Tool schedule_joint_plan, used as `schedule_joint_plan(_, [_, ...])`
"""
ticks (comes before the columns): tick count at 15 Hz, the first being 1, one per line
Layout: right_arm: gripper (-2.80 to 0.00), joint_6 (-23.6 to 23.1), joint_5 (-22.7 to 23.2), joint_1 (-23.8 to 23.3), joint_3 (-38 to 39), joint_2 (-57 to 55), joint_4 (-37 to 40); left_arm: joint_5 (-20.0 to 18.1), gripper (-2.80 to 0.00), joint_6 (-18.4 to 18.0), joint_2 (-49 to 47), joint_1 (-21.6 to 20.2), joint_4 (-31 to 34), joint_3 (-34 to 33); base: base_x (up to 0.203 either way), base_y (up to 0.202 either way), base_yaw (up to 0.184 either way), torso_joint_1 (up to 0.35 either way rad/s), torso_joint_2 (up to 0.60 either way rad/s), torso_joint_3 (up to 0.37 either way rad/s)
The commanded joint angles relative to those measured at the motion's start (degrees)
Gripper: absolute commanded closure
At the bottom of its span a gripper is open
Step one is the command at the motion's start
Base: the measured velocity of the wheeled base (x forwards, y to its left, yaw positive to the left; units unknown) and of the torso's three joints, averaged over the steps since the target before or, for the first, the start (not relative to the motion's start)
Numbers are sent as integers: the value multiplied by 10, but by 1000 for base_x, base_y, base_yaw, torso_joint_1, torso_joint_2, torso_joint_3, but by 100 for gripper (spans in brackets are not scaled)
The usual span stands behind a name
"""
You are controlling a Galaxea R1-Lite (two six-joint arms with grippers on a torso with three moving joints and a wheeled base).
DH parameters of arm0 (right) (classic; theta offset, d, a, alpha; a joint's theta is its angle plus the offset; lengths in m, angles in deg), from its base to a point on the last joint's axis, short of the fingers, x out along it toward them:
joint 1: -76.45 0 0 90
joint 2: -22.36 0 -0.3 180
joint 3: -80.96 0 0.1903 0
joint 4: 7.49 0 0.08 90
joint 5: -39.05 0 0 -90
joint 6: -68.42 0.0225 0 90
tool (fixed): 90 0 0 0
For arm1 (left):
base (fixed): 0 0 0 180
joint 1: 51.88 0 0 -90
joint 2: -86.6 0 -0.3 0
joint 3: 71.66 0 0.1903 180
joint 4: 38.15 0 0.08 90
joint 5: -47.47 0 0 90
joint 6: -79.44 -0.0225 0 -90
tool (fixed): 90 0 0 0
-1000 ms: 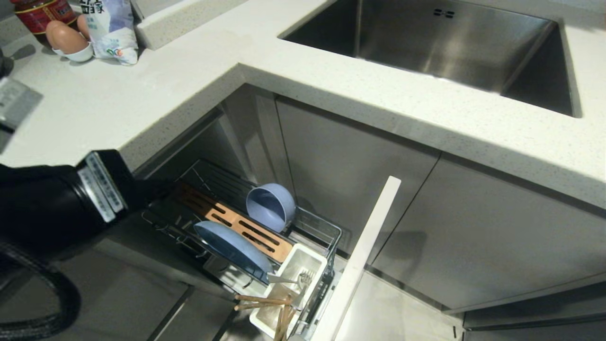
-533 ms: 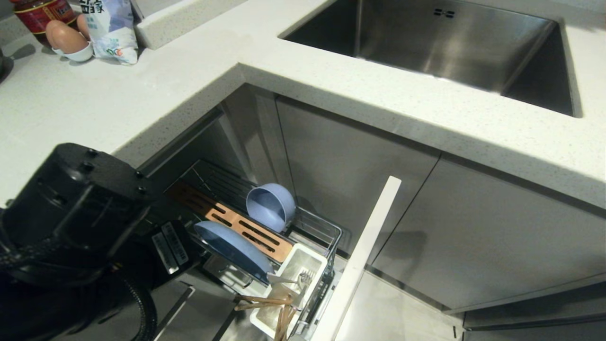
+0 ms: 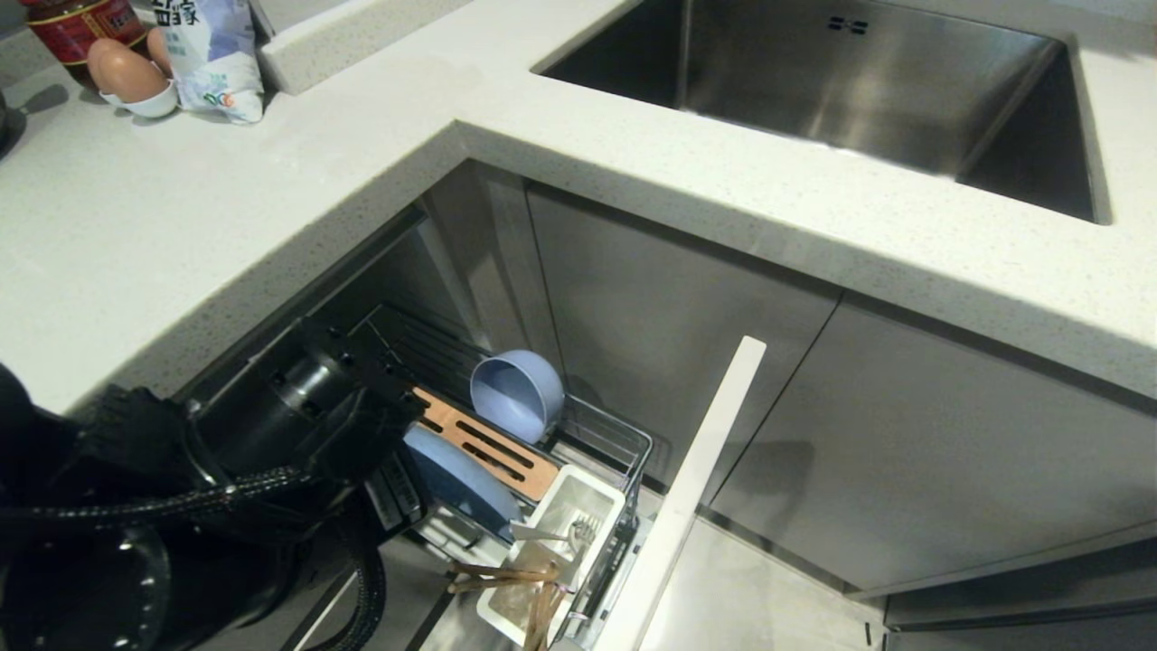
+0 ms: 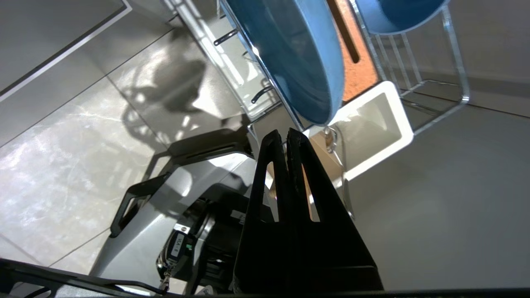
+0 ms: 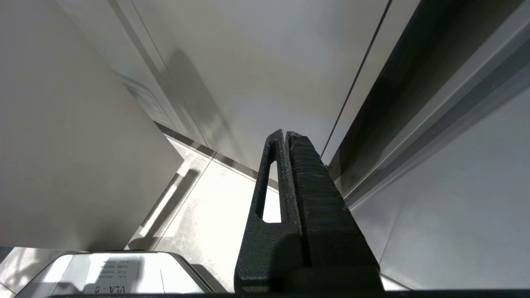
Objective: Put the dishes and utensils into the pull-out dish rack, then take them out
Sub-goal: Take the plate out of the cupboard
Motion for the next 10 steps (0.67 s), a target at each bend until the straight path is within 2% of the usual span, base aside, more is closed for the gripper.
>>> schedule_joint_plan(1, [0, 0, 0, 0, 0, 0, 0, 2, 0, 5, -31, -4, 0, 0, 0, 0, 0, 0, 0, 0])
schedule_joint_plan(2, [0, 0, 0, 0, 0, 0, 0, 2, -280, 5, -37, -4, -3, 1, 0, 0, 0, 0, 0, 0])
schedule_joint_plan(7, [0, 0, 0, 0, 0, 0, 0, 5, -280, 4, -53, -9, -19, 12, 0, 0, 0, 0, 0, 0])
schedule_joint_plan(10, [0, 0, 0, 0, 1, 0, 0, 7, -280, 3, -91, -37, -59, 13, 0, 0, 0, 0, 0, 0])
